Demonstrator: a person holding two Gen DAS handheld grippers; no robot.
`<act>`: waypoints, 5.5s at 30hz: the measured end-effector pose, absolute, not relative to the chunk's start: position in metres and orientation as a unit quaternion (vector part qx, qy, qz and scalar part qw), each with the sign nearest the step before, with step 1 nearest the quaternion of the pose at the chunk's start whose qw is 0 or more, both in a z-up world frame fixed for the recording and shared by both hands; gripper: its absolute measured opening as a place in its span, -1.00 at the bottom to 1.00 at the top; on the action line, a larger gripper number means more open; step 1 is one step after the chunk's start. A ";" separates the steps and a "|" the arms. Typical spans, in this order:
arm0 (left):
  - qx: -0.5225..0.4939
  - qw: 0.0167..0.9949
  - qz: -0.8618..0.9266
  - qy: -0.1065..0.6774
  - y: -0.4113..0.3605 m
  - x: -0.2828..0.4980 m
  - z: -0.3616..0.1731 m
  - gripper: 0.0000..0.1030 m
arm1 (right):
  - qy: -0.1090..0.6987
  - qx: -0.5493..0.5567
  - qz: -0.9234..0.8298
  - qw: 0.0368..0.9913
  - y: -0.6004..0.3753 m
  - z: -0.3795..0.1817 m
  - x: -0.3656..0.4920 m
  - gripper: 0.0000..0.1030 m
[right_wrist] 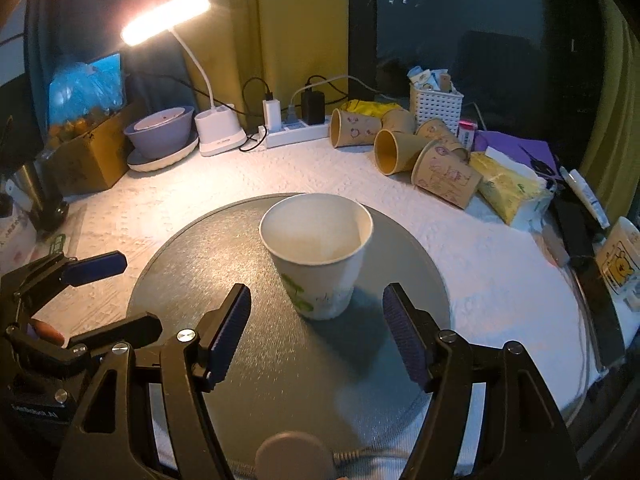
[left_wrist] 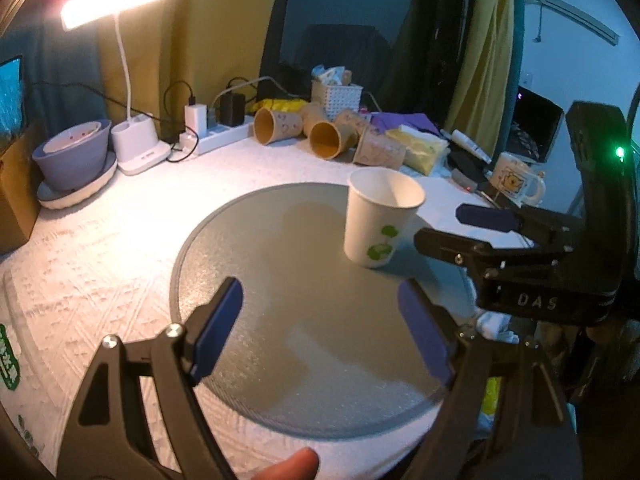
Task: Flip cup upright
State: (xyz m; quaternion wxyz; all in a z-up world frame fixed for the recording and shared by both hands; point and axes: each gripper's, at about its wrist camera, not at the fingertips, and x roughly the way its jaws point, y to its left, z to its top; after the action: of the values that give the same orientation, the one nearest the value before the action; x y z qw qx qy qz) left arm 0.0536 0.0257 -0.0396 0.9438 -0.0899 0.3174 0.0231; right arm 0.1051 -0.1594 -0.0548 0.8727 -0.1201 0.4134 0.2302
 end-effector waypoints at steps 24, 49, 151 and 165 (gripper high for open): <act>-0.073 0.965 0.042 0.248 -0.001 -0.011 0.013 0.58 | 0.340 -0.110 0.233 0.904 -0.180 0.010 0.035 0.39; -0.041 0.987 0.056 0.148 -0.014 -0.060 0.084 0.68 | 0.258 -0.109 0.243 0.929 -0.196 0.087 -0.013 0.39; -0.050 0.992 0.060 0.098 -0.007 -0.092 0.104 0.68 | 0.227 -0.116 0.257 0.932 -0.187 0.117 -0.038 0.41; -0.051 0.992 0.057 0.098 -0.007 -0.092 0.104 0.68 | 0.227 -0.116 0.257 0.932 -0.188 0.118 -0.037 0.41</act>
State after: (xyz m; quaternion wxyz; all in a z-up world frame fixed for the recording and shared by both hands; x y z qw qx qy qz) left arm -0.0918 -0.0075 0.1043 0.9922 -0.0506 0.0983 0.0569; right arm -0.0372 -0.1876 0.1175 0.9321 -0.1156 0.2274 0.2573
